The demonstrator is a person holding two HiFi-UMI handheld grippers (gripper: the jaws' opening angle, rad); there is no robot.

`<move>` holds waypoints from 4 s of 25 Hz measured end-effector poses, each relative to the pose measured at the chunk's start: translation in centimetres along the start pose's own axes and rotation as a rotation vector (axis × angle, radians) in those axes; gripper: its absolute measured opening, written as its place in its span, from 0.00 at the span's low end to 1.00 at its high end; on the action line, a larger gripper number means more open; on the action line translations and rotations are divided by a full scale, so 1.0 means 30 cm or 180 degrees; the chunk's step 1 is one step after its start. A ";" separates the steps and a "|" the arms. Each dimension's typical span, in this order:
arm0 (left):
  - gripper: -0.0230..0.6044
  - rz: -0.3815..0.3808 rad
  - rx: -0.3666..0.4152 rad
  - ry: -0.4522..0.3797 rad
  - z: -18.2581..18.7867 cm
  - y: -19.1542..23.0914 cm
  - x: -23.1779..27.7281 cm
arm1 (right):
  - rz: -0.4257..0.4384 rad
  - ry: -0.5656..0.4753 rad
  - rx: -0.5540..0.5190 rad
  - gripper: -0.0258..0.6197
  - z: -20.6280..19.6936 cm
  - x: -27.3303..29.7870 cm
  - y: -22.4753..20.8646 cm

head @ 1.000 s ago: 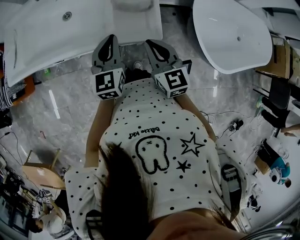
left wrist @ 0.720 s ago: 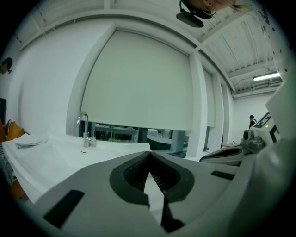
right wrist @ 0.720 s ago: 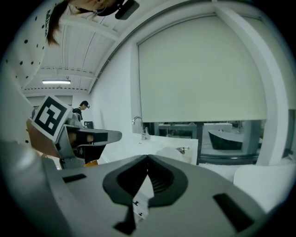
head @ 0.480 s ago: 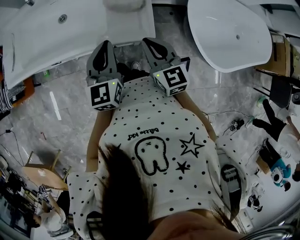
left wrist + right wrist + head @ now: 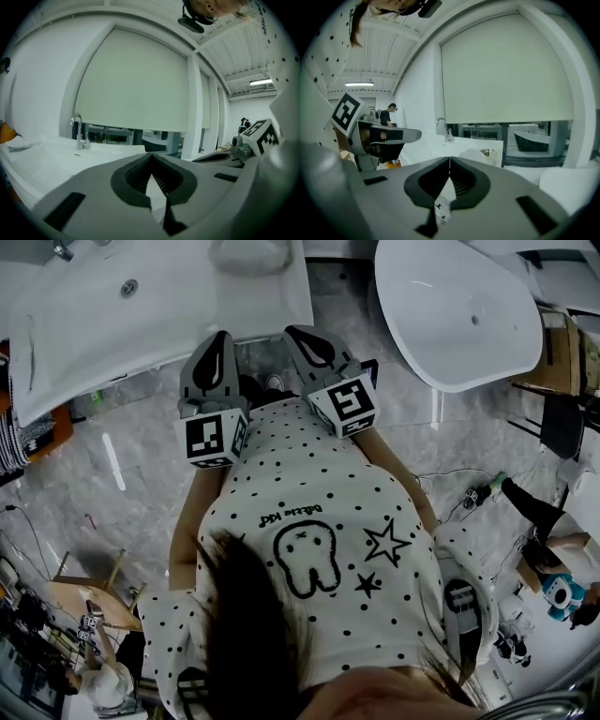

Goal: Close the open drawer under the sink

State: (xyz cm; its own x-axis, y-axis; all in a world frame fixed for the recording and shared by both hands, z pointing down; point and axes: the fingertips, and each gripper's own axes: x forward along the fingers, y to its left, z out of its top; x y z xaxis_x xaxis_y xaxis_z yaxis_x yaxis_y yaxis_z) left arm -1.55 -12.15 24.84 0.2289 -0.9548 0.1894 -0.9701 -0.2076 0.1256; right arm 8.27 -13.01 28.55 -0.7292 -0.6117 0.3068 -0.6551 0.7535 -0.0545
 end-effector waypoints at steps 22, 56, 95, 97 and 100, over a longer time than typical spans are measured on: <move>0.04 -0.0171 0.0161 -0.0045 -0.027 -0.048 -0.081 | -0.0107 -0.0010 -0.0041 0.06 -0.027 -0.051 0.054; 0.04 0.0167 0.0056 -0.0093 -0.036 0.064 -0.192 | 0.0036 -0.0047 -0.0120 0.06 -0.007 -0.007 0.143; 0.04 0.0301 -0.0090 -0.0122 -0.037 0.097 -0.222 | 0.0111 -0.0015 -0.0149 0.06 -0.006 0.000 0.162; 0.04 0.0299 -0.0086 -0.0128 -0.034 0.097 -0.220 | 0.0096 -0.0027 -0.0149 0.06 -0.003 -0.001 0.158; 0.04 0.0291 -0.0072 -0.0126 -0.032 0.097 -0.217 | 0.0086 -0.0035 -0.0143 0.06 -0.001 0.000 0.157</move>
State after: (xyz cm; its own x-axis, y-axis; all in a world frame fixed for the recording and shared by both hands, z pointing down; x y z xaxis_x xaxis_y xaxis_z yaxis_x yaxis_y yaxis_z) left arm -5.78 -6.32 24.92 0.1358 -0.9773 0.1625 -0.9846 -0.1149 0.1315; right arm 5.20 -9.47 28.34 -0.7487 -0.5936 0.2952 -0.6260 0.7796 -0.0199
